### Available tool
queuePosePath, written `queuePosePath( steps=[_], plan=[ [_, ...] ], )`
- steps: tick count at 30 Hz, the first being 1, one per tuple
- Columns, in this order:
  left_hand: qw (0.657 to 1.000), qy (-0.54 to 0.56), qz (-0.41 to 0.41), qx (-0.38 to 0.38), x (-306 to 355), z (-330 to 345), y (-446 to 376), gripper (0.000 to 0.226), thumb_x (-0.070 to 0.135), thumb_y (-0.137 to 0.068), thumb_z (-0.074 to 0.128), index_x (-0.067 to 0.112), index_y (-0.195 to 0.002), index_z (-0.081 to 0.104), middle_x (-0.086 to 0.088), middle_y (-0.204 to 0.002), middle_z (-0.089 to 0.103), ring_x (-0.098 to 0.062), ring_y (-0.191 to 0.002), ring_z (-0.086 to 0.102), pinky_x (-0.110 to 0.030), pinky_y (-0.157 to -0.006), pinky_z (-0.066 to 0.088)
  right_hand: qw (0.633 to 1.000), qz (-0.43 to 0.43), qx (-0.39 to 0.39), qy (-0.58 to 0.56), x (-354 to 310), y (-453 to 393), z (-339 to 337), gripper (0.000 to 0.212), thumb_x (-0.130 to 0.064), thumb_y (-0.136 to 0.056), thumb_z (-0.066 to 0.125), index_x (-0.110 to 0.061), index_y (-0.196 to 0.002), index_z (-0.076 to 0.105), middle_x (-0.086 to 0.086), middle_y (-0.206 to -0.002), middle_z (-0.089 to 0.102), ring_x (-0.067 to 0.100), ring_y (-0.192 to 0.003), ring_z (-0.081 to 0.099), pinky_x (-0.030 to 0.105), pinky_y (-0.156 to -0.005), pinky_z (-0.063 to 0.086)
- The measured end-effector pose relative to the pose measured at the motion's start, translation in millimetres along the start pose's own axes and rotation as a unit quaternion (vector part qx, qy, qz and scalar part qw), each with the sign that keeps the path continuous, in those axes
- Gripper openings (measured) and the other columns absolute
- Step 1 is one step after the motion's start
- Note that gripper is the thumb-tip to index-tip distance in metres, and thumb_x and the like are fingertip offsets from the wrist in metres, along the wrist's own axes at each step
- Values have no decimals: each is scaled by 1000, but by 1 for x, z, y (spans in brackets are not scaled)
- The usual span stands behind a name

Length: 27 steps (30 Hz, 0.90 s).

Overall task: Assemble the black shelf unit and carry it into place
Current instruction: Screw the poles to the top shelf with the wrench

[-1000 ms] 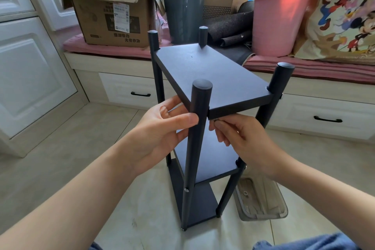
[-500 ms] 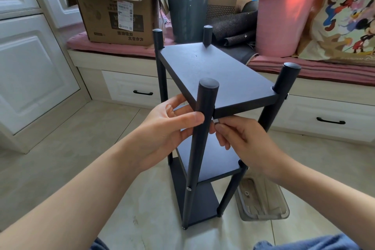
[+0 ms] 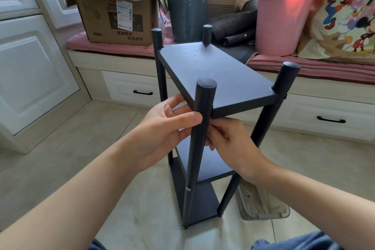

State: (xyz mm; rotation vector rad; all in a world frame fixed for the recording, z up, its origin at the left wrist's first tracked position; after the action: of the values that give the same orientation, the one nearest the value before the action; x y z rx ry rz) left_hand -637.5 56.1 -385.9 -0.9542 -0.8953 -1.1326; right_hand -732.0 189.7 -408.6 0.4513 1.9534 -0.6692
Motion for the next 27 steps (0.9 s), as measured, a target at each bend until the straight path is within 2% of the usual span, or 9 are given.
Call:
queuePosePath(
  steps=[3, 7, 10, 12, 14, 16, 20, 27],
  plan=[
    [1000, -6, -3, 2, 1, -2, 1, 50, 10, -82, 71, 4, -128, 52, -8, -102, 72, -32, -87, 70, -46, -83, 56, 1000, -2, 0, -8, 2, -2, 2, 29, -6, -101, 47, 1, -82, 66, 4, -61, 54, 5, -57, 46, 20, -60, 42],
    [1000, -9, 2, 1, 0, -2, 1, 46, 10, -82, 70, 5, -125, 55, -6, -102, 72, -30, -88, 70, -47, -82, 57, 1000, -3, -5, -16, 2, -2, 3, 28, -8, -102, 47, 3, -83, 66, 10, -66, 55, 5, -57, 47, 18, -61, 43],
    [1000, -14, 2, 4, -1, -2, 2, 43, 11, -81, 70, 5, -122, 57, -8, -101, 71, -36, -85, 68, -47, -82, 57, 1000, -10, -10, 7, 2, 0, 2, 29, -8, -103, 44, -4, -85, 65, 7, -66, 54, 6, -58, 48, 19, -61, 43],
    [1000, -16, 1, 4, -1, -2, 1, 41, 12, -81, 70, 5, -120, 58, -9, -101, 70, -37, -85, 68, -41, -82, 56, 999, -17, -16, 30, 3, 2, 0, 30, -11, -104, 41, -15, -86, 64, 4, -66, 54, 13, -60, 49, 28, -63, 47],
    [1000, -13, -4, 18, -1, -1, 1, 46, 13, -77, 72, 7, -121, 59, -5, -102, 72, -27, -90, 69, -34, -86, 55, 998, -16, -22, 60, 6, 5, -6, 32, -14, -105, 39, -26, -86, 62, 1, -63, 54, 28, -63, 51, 45, -67, 48],
    [1000, -6, -10, 26, -1, -1, 1, 53, 15, -74, 74, 8, -124, 59, -2, -104, 73, -20, -93, 71, -29, -87, 55, 996, -15, -16, 85, 9, 7, -15, 32, -14, -105, 38, -30, -88, 60, 1, -62, 56, 32, -63, 50, 48, -66, 46],
    [999, -1, -17, 38, 0, 0, 1, 61, 17, -68, 76, 10, -126, 58, 2, -103, 74, -15, -96, 71, -25, -84, 55, 992, -32, 3, 121, 12, 10, -34, 28, -15, -104, 36, -30, -90, 56, 1, -60, 57, 26, -58, 51, 43, -63, 46],
    [999, -2, -19, 41, -1, 0, 1, 62, 18, -67, 77, 13, -126, 58, 3, -103, 75, -14, -95, 72, -24, -83, 55, 993, -39, -5, 115, 11, 15, -32, 25, -18, -105, 37, -28, -90, 55, -1, -57, 55, 15, -55, 50, 21, -57, 43]
  ],
)
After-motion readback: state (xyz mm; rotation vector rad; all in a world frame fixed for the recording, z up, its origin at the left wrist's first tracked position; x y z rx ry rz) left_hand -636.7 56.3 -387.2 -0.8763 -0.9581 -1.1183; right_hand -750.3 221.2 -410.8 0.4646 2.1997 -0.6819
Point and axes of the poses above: each hand's wrist, its own y-axis away from the middle knuckle, its own z-axis out of the palm, x = y × z, the point moved 1 cm from there along -y, towards the middle knuckle
